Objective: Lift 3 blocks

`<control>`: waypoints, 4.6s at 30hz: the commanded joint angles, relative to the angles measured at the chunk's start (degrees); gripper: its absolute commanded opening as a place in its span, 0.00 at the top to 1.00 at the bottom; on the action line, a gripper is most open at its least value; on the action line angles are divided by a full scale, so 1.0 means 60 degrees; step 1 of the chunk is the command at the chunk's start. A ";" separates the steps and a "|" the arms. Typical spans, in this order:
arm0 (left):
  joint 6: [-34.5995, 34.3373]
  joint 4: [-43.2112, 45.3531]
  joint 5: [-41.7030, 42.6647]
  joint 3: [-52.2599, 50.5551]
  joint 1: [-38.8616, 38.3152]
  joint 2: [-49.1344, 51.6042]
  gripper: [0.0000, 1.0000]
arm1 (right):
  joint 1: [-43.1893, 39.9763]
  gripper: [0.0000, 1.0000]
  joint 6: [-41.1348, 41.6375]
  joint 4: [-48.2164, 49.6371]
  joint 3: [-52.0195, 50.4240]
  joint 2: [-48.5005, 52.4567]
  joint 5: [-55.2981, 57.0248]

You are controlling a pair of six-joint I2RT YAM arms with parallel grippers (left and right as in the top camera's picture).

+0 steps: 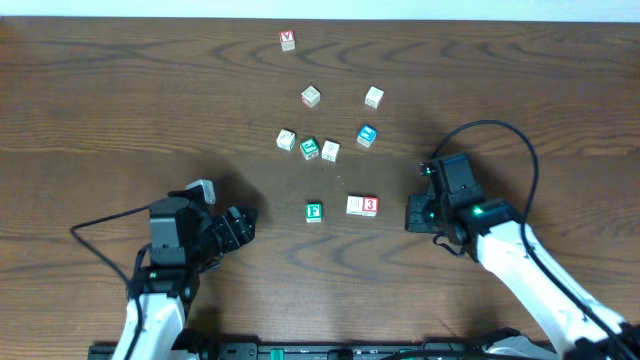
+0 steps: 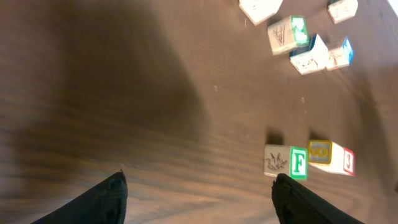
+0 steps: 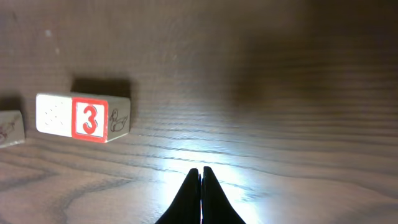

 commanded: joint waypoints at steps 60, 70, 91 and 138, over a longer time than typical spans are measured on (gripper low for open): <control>-0.1858 0.3293 -0.2204 0.1694 -0.5523 0.6371 0.93 | 0.0087 0.99 -0.0324 0.1694 -0.0073 0.2113 -0.2102; -0.1341 0.3508 -0.2208 0.1698 -0.5523 0.6371 0.92 | 0.0295 0.99 -0.0313 0.2302 -0.0073 0.2543 -0.1851; 0.0612 0.3756 -0.2197 0.1698 -0.5512 0.6371 0.93 | 0.0295 0.99 -0.1002 0.2911 -0.0069 0.3173 -0.1851; -0.0291 0.1508 -0.1985 0.1694 -0.5515 0.6368 0.93 | 0.0328 0.99 -0.0554 0.1774 -0.0073 0.3173 -0.2022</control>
